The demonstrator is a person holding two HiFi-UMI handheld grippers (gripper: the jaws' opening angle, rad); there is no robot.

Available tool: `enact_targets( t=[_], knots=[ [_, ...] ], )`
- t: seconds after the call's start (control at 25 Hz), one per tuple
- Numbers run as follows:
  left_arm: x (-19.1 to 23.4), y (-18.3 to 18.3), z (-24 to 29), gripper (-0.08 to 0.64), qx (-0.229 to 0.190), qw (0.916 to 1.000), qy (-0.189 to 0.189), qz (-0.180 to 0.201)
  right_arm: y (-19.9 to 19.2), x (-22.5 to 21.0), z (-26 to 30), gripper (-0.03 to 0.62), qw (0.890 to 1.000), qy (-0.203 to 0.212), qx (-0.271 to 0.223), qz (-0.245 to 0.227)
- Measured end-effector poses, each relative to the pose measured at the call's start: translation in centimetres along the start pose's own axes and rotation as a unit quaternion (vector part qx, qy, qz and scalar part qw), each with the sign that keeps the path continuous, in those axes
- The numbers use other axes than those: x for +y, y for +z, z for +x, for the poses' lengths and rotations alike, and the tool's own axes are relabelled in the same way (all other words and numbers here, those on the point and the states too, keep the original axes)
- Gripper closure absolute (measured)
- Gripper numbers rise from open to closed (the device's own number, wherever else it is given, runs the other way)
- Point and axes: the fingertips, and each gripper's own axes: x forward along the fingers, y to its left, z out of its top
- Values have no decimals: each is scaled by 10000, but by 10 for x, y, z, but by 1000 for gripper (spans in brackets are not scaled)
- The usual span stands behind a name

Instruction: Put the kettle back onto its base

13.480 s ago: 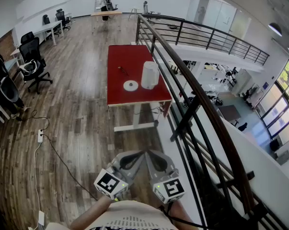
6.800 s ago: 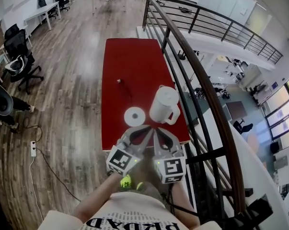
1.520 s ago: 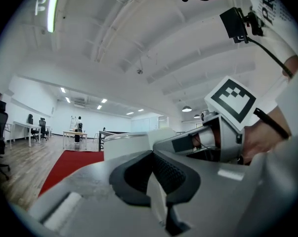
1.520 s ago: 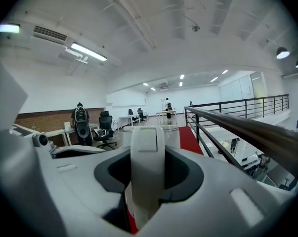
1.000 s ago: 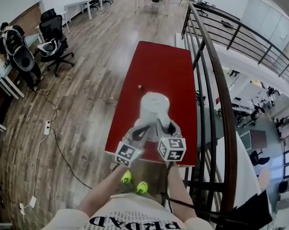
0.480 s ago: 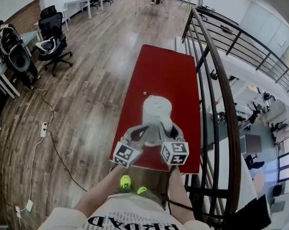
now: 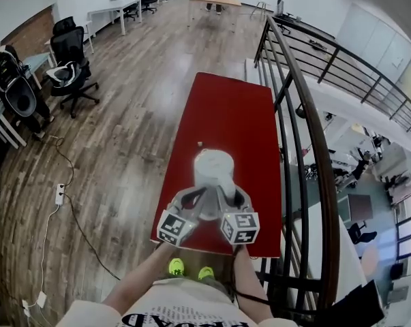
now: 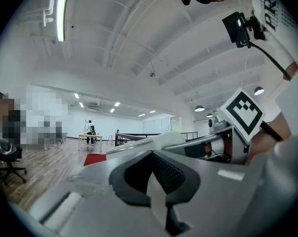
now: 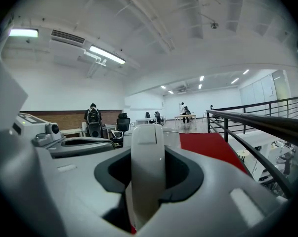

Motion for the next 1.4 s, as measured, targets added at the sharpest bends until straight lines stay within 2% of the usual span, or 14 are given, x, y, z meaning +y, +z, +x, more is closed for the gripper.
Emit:
enact_targets(
  t=[0.28,0.48,0.76,1.0,1.16,1.4],
  knots=[
    [5,0,2,569,92,9999,135,-11,-9,2,10,456,9997,194,13,119],
    [5,-3,1,569,150,9998,110,44,-20,6,11,457,9994,357,-16,27],
    [3,-10,-1,569,239,9997,58,47,-24,-5,11,457,9990,304,-229,253],
    [4,-10,5,569,249,9997,60,41,-28,-1,4,457,9980,407,-467,121],
    [2,-12,3,568,236,9997,37,22,-40,-5,-12,457,9968,289,-696,278],
    [-4,-17,-6,554,255,9997,14,2,-62,3,-28,459,9975,400,-483,-312]
  ],
)
